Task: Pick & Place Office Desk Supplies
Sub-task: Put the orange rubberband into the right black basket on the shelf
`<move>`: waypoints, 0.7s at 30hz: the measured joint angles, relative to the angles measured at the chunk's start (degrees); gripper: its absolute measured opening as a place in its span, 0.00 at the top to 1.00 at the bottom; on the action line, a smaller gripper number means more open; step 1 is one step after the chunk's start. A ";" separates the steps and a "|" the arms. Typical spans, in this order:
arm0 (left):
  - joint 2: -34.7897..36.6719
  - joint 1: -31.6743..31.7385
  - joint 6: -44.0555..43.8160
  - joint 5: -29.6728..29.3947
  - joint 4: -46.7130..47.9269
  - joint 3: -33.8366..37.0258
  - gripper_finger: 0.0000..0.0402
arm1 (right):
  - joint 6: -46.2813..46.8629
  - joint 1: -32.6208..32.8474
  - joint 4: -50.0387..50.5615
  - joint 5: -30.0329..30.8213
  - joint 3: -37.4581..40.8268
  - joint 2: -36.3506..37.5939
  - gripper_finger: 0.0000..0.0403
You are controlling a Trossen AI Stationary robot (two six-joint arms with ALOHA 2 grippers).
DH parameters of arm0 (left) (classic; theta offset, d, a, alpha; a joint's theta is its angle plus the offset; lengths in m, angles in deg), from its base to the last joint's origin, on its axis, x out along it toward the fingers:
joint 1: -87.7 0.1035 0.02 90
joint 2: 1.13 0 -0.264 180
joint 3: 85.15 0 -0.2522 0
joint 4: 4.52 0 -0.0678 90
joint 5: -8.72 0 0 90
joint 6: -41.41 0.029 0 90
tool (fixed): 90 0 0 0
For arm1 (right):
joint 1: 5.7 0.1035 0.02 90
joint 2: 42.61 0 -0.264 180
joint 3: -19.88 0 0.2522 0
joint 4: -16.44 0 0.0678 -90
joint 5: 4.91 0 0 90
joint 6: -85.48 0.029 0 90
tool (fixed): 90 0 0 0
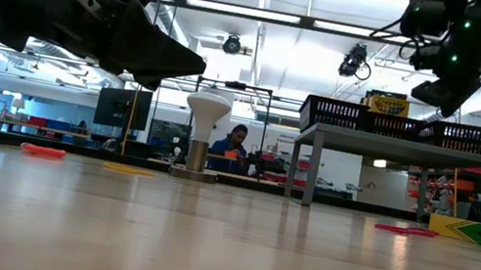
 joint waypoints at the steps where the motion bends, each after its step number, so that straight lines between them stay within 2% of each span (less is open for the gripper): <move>1: 0.00 0.00 0.04 0.03 0.01 0.00 0.84 | -0.01 -0.09 0.34 0.44 0.00 -0.46 0.91; 15: -0.02 0.00 0.10 -0.08 0.00 -0.02 0.84 | 2.47 -0.09 2.02 6.99 0.00 0.00 0.54; 21: -0.02 0.07 0.10 -0.30 -0.02 -0.02 0.84 | 3.75 -0.34 2.62 9.14 0.02 0.00 0.48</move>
